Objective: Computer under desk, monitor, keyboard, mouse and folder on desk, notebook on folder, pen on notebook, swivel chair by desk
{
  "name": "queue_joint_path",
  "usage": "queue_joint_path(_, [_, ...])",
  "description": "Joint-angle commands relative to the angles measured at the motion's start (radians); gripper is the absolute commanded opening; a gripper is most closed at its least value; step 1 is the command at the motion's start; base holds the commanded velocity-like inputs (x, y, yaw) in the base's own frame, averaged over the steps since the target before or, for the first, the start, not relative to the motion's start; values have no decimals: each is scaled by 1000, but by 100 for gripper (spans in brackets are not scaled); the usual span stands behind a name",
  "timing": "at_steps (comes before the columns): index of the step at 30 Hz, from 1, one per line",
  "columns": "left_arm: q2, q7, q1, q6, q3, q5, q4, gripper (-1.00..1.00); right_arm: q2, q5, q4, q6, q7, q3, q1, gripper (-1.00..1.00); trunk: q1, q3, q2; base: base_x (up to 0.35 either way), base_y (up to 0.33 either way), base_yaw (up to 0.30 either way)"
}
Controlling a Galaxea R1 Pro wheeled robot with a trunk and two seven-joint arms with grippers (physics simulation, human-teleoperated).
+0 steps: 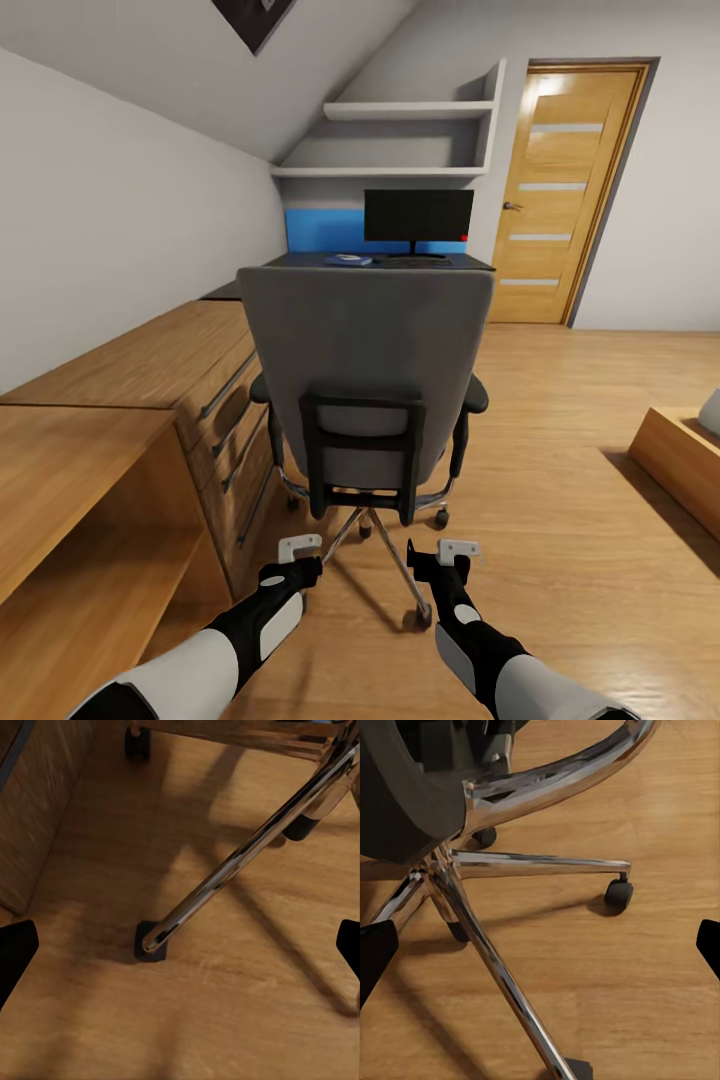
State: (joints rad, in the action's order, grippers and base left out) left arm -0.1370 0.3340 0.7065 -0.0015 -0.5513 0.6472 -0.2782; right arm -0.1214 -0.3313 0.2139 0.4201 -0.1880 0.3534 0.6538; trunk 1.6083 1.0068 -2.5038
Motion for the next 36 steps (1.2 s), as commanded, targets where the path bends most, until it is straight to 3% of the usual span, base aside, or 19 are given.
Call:
queue_joint_path(1, [0,7,1,0,-9,8,-1,100,0,-8,-1,3,-5,9,1,100,0,1,0,8,0,0])
queue_joint_path(17, [0,7,1,0,-9,8,-1,100,0,-8,-1,3,-5,9,1,100,0,0,0,148,0,0])
queue_joint_path(36, [0,7,1,-2,-9,8,-1,100,2,-8,-2,3,-5,8,0,100,0,0,0,37,-44,0])
